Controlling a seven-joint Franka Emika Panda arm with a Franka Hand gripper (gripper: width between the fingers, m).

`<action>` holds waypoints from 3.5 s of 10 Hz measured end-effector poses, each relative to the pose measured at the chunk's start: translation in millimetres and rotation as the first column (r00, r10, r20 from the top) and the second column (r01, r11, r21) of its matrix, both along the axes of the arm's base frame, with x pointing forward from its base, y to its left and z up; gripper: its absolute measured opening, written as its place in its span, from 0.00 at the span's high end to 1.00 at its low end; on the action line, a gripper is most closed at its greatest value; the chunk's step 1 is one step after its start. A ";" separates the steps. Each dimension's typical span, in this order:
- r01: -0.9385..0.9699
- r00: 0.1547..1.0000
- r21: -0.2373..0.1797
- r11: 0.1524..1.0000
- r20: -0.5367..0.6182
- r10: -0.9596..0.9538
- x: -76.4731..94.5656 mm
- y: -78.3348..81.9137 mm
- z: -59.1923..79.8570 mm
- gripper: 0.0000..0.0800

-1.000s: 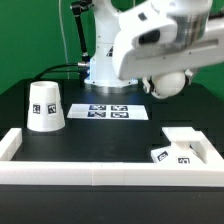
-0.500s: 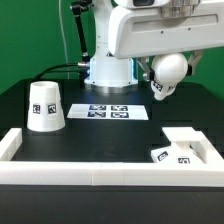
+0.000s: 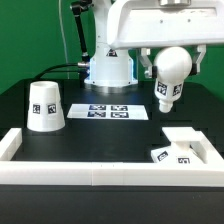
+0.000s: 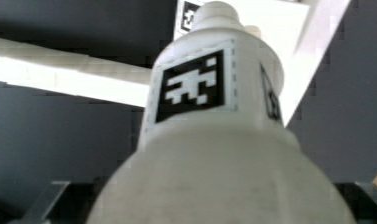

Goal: Assemble lamp

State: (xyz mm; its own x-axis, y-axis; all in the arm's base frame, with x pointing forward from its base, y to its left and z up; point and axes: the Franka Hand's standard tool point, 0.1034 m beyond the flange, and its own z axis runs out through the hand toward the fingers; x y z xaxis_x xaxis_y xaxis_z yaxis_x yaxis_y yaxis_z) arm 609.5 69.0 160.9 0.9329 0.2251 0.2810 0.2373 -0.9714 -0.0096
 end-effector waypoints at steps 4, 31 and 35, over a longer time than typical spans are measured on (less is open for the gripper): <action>-0.008 0.992 -0.004 1.000 0.130 0.008 -1.4 2.8 -5.8 0.28; -0.036 0.944 0.002 0.999 0.328 0.033 -2.6 34.4 -48.8 0.28; -0.035 0.944 0.002 0.999 0.329 0.033 -2.3 34.1 -48.4 0.14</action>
Offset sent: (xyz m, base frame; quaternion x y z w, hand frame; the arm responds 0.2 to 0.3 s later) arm 0.0004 0.0121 -0.0039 -0.0058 0.0192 0.0078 0.9998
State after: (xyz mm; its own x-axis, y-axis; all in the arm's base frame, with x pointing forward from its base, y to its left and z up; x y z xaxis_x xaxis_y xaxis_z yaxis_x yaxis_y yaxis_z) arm 607.2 103.1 112.5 0.7800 0.2517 0.5729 0.2614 -0.9629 0.0672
